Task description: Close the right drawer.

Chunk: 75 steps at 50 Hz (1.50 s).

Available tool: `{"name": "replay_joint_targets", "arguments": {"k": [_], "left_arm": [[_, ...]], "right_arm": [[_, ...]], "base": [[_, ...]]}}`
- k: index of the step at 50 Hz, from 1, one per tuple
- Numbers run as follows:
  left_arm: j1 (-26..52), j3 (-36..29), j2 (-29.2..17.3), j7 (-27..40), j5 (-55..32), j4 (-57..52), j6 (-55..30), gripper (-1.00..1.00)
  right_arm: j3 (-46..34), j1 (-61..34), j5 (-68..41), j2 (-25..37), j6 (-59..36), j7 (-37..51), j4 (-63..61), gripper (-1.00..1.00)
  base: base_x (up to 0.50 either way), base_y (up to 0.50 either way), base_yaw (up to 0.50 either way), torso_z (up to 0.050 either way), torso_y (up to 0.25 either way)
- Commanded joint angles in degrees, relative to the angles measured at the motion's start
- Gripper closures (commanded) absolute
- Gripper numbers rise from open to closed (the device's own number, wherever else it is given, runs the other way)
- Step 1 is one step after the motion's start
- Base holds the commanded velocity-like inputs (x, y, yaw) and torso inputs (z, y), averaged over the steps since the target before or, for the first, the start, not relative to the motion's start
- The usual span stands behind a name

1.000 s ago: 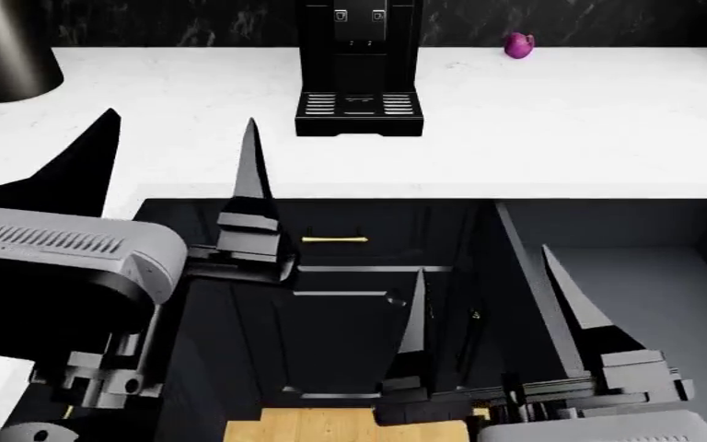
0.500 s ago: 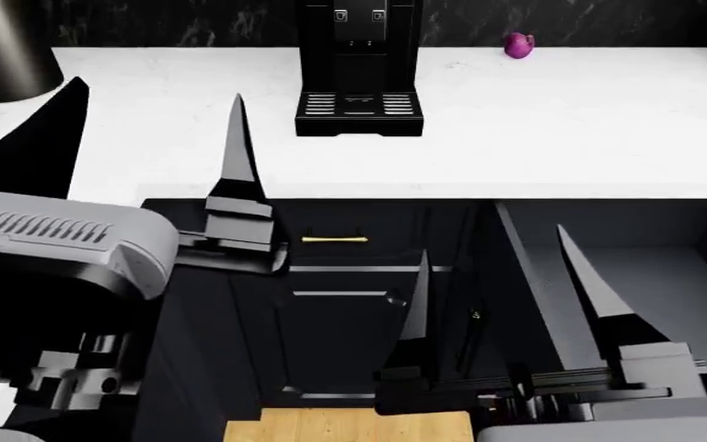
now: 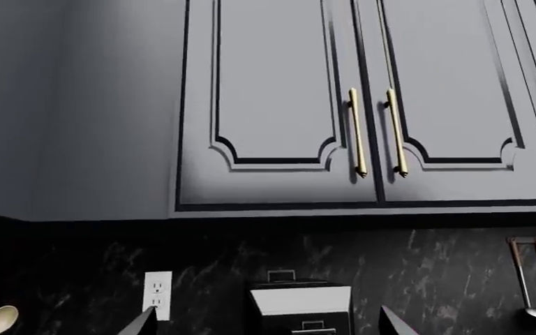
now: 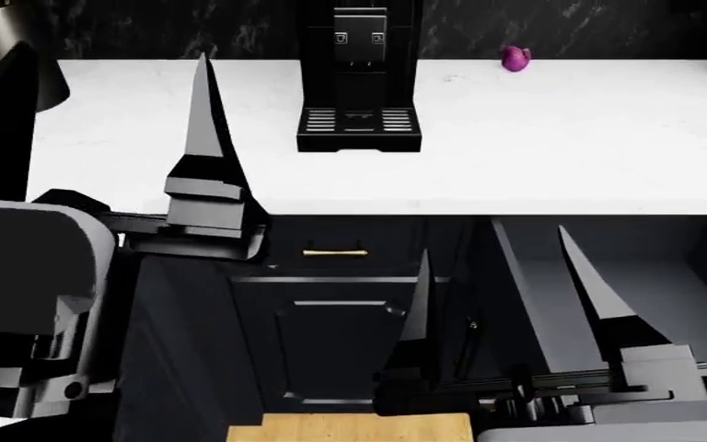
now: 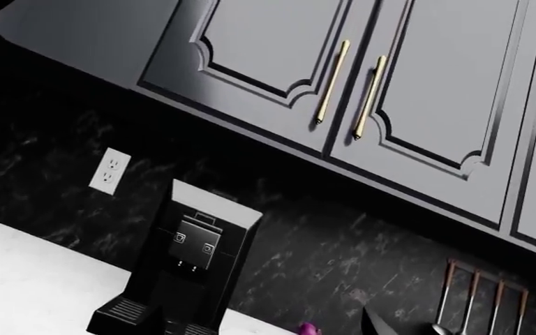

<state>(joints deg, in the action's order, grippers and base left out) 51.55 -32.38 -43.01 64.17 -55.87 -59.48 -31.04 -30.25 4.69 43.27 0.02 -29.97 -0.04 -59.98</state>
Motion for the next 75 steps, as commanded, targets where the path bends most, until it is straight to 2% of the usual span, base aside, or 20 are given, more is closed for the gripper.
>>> {"name": "replay_joint_targets", "arguments": {"k": [1,8,21,35,56,75], "left_arm": [[0.54,-3.3,-2.39,0.0,1.42,0.93,4.42,-1.0],[-1.27,-3.81,-2.67,-2.01,4.02,2.35,6.48,-1.0],[-1.31,-4.44,-2.74,-1.18,3.6,2.27,6.2,-1.0],[-0.84,-5.18,-2.98,-0.46,3.87,1.84,5.74,-1.0],[3.45,-7.3,-3.73,3.4,0.12,0.06,4.98,-1.0],[-0.21,-8.93,-4.22,-0.6,5.65,3.13,9.08,-1.0]], "right_arm": [[-1.31,-0.42,0.86,-0.01,-0.84,0.2,-0.02,-1.0],[-1.34,-0.57,0.88,-0.01,-1.13,0.0,-0.02,-1.0],[-1.49,-0.71,1.23,-0.01,-1.44,0.02,-0.02,-1.0],[-2.35,0.19,3.19,-0.01,-1.01,0.45,-0.02,-1.0],[-1.29,0.04,1.23,-0.01,-0.47,1.35,-0.02,-1.0],[0.01,0.94,-1.33,-0.01,0.99,2.21,-0.02,-1.0]], "base": [[0.0,0.0,0.0,0.05,0.0],[0.0,0.0,0.0,0.05,0.0],[0.0,0.0,0.0,0.048,0.0],[0.0,0.0,-0.01,0.002,0.0],[0.0,0.0,-0.49,0.0,0.0],[0.0,0.0,-0.5,0.0,0.0]]}}
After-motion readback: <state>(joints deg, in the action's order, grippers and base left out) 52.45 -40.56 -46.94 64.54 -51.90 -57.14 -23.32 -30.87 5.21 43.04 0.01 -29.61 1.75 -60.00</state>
